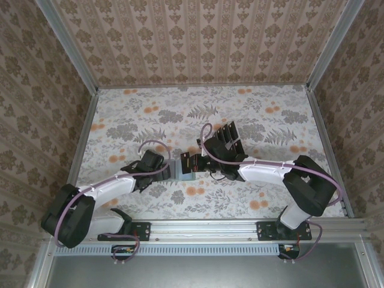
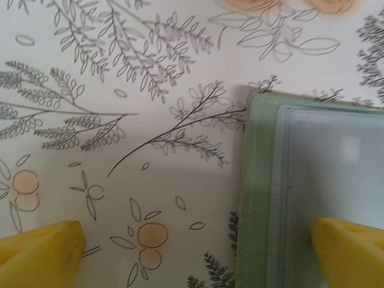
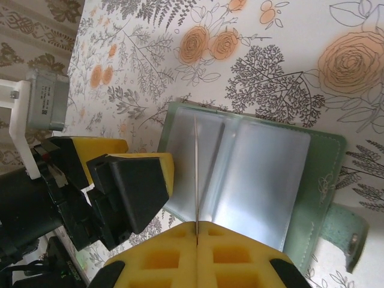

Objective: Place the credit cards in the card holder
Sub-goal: Insert the credit card into the card slot.

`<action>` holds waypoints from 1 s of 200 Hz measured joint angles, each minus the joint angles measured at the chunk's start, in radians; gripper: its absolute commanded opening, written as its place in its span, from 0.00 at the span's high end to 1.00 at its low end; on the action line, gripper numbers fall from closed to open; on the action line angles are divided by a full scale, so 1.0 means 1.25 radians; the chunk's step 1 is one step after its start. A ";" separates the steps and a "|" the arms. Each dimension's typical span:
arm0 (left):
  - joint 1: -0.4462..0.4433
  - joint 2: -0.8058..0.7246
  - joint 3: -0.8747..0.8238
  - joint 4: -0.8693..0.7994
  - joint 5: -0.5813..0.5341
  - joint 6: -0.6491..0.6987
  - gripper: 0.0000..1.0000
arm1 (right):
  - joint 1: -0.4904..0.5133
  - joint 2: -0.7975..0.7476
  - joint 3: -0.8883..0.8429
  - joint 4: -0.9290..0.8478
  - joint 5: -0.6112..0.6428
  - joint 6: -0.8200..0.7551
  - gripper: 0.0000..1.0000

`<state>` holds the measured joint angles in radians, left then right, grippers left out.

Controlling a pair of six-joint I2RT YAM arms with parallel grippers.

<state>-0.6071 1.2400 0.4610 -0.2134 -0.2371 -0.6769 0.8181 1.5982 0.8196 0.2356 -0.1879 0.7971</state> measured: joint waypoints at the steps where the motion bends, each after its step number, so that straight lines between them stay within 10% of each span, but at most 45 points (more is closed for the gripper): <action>1: 0.000 0.000 0.000 -0.001 0.000 -0.001 0.02 | 0.001 0.001 0.000 0.002 0.000 0.000 1.00; 200: -0.012 0.008 0.001 -0.009 -0.039 -0.073 0.02 | 0.055 0.124 -0.075 0.304 0.119 0.083 1.00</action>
<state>-0.6216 1.2503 0.4618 -0.2253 -0.2855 -0.7677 0.8867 1.7527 0.7258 0.6159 -0.0395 0.9005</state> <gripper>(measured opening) 0.979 0.065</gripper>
